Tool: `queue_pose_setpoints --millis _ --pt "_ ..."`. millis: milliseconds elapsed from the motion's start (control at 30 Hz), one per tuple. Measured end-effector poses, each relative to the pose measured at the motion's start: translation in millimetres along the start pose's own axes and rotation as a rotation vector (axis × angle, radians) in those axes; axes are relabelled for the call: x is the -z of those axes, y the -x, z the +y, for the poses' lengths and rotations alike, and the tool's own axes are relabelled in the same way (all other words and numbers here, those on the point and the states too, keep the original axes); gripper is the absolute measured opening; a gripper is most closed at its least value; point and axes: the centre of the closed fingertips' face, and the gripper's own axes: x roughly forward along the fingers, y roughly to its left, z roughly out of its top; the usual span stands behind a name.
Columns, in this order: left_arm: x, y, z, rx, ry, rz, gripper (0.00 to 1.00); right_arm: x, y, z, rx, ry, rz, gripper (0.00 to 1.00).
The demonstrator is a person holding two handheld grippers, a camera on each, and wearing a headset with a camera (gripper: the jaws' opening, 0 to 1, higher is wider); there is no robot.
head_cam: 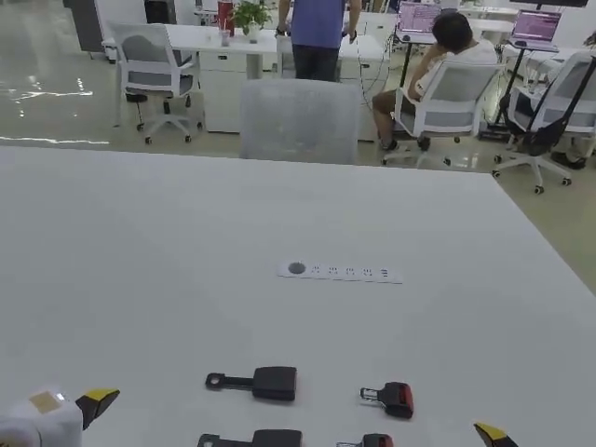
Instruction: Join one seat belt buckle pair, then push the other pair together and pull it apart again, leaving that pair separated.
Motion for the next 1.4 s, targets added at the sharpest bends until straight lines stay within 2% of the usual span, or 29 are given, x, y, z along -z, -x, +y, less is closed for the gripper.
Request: queue_pose_setpoints --millis 700,1100,1400 --pt "-4.1 0.6 -0.9 -0.002 0.006 -0.008 1.00 -0.5 -0.3 2.3 -0.005 -0.005 -0.003 0.97" --pt "0.3 -1.2 0.0 0.006 0.006 -0.007 1.00 -2.0 0.9 2.4 -0.001 -0.002 -0.005 0.97" --pt "1.2 -1.8 -4.5 0.014 -0.002 0.005 1.00 3.3 3.1 3.8 -0.004 -0.010 0.002 0.97"
